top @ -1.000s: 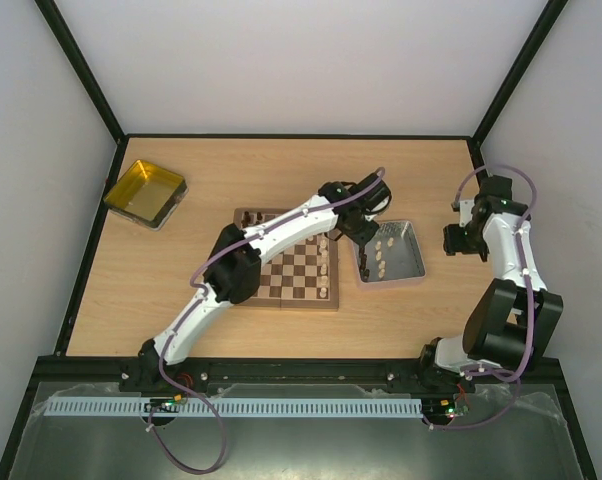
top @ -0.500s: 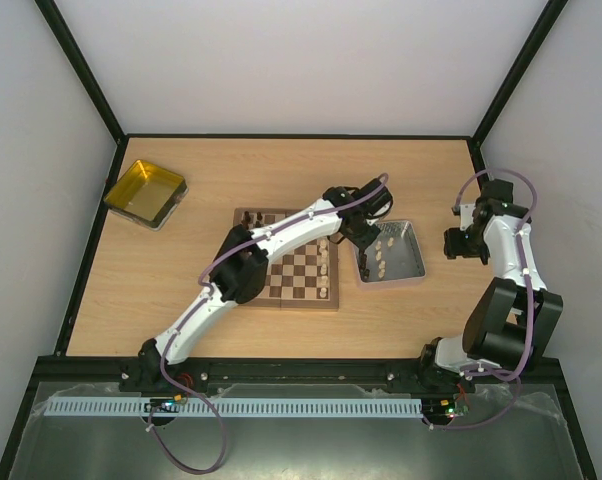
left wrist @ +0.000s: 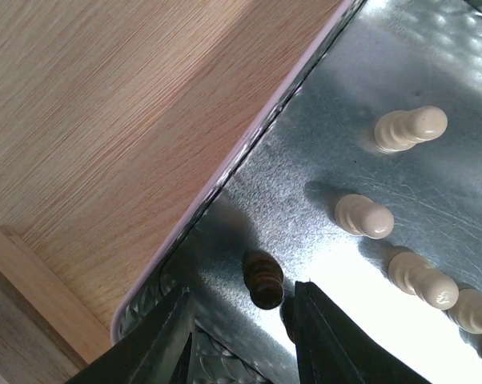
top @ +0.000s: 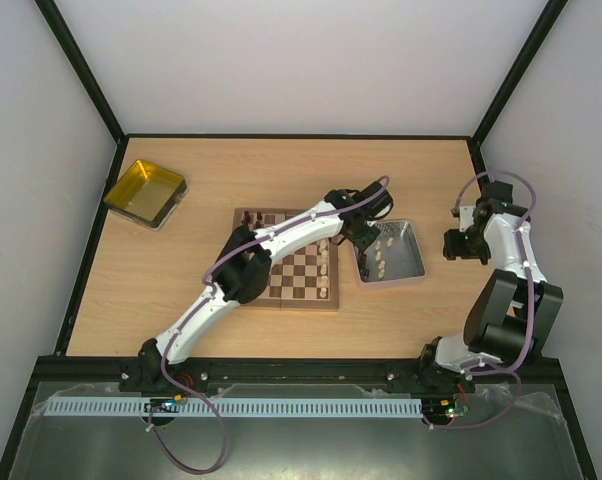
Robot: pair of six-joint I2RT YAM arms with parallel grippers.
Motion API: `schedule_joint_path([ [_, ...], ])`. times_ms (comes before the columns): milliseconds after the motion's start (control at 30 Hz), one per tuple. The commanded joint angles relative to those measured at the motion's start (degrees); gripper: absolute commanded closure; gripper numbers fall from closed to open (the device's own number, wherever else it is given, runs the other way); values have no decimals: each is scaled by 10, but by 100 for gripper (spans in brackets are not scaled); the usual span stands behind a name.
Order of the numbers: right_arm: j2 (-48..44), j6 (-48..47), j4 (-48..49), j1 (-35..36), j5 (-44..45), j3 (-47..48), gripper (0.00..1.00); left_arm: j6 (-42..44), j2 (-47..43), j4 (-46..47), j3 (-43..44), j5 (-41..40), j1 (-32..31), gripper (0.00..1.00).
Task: Set up the chess pieces on the board
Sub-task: Adjust the storage box at the center of the board.
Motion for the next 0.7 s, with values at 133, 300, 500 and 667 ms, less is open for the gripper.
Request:
schedule_joint_path([
  [133,56,-14,-12,-4,-39,-2,71,8,13,-3,17,-18,2,63],
  [300,82,-17,-24,-4,-62,10,84,10,13,-4,18,-19,2,63],
  [500,115,-26,-41,-3,-94,16,93,12,13,-9,12,-20,3,63],
  [667,136,-44,-65,-2,-128,17,97,15,13,-11,7,-18,3,64],
])
